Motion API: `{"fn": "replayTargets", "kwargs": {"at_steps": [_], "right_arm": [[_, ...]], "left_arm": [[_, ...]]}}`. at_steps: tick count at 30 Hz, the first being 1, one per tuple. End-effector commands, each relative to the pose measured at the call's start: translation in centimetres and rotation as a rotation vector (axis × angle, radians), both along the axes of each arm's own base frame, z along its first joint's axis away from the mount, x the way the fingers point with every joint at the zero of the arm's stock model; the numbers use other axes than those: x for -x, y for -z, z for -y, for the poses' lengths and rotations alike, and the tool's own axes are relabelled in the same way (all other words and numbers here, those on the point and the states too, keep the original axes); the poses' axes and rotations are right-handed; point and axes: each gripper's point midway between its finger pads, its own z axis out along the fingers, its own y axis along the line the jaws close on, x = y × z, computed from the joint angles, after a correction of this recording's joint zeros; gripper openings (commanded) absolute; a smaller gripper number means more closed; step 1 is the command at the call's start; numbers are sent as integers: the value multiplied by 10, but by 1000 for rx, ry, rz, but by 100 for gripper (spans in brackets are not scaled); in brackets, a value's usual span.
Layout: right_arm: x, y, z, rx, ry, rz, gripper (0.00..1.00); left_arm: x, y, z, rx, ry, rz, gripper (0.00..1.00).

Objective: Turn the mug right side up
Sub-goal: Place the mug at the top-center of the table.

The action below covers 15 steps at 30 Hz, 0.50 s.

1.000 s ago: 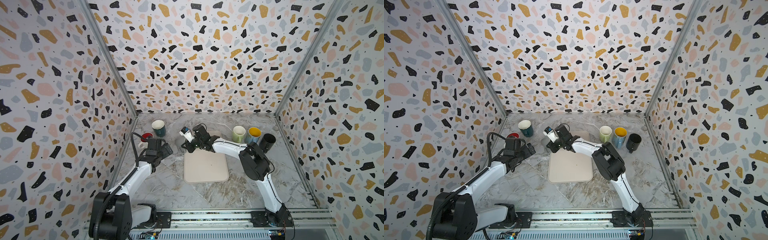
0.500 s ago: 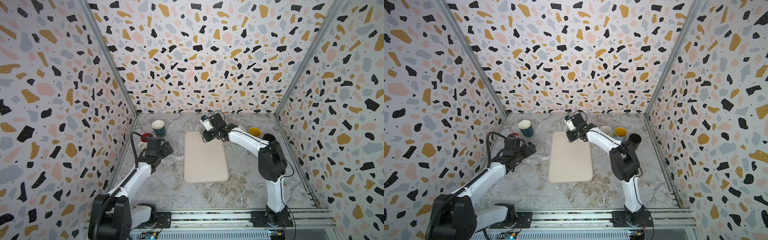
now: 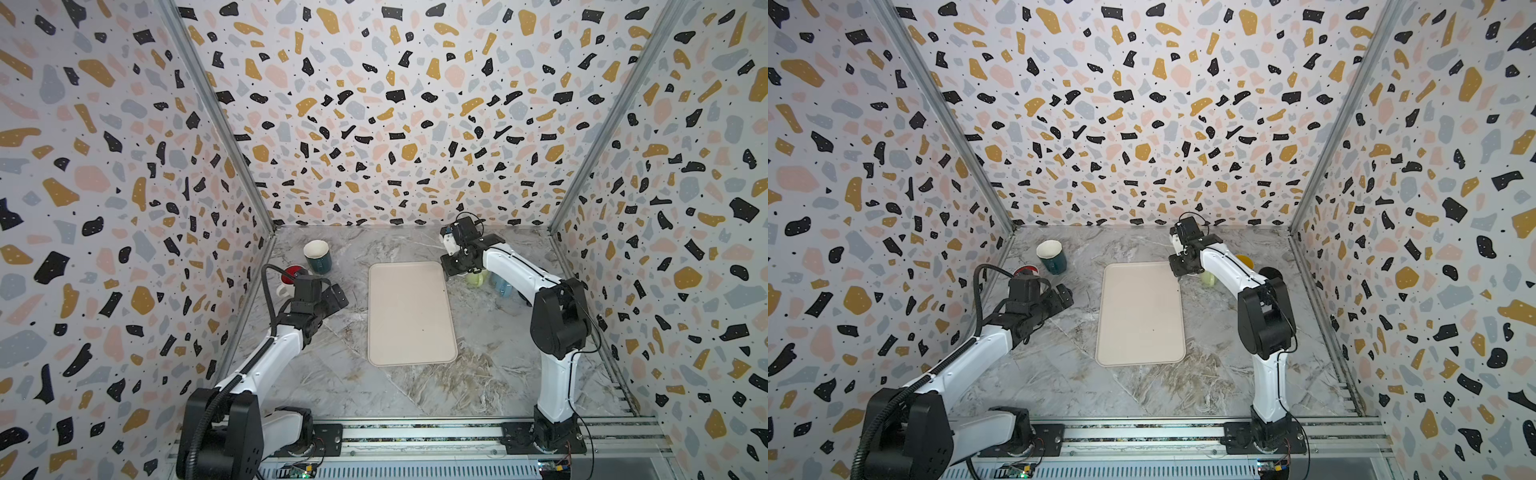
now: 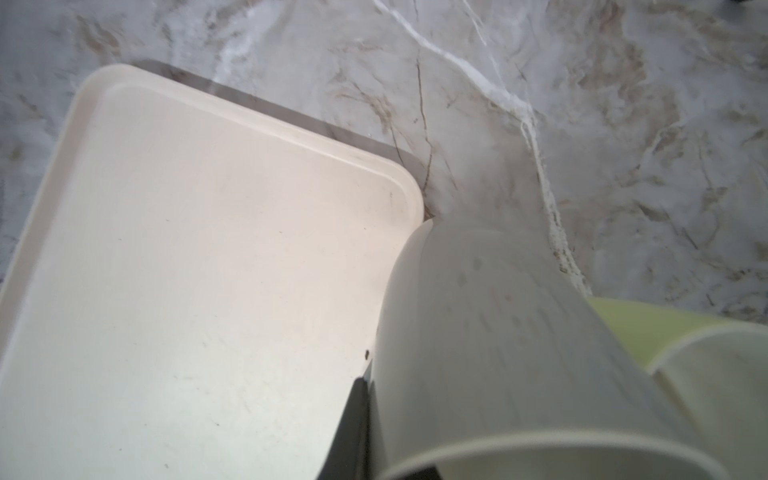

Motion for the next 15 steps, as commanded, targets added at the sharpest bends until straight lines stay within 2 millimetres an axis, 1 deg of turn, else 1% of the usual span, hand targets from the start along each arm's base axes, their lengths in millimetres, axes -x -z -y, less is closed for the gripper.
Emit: {"fn": "replayTargets", "kwargs": {"at_steps": [1, 6, 11, 15], "right_arm": [[-10, -20, -2, 32, -8, 53, 0], [-21, -16, 3, 83, 16, 62, 0], [-28, -7, 1, 109, 9, 25, 0], [-30, -2, -2, 114, 4, 4, 0]], "left_arm": [[-9, -18, 1, 9, 6, 58, 100], [-8, -20, 0, 6, 5, 62, 100], [-7, -20, 0, 5, 6, 62, 100], [-7, -19, 0, 3, 6, 64, 100]]}}
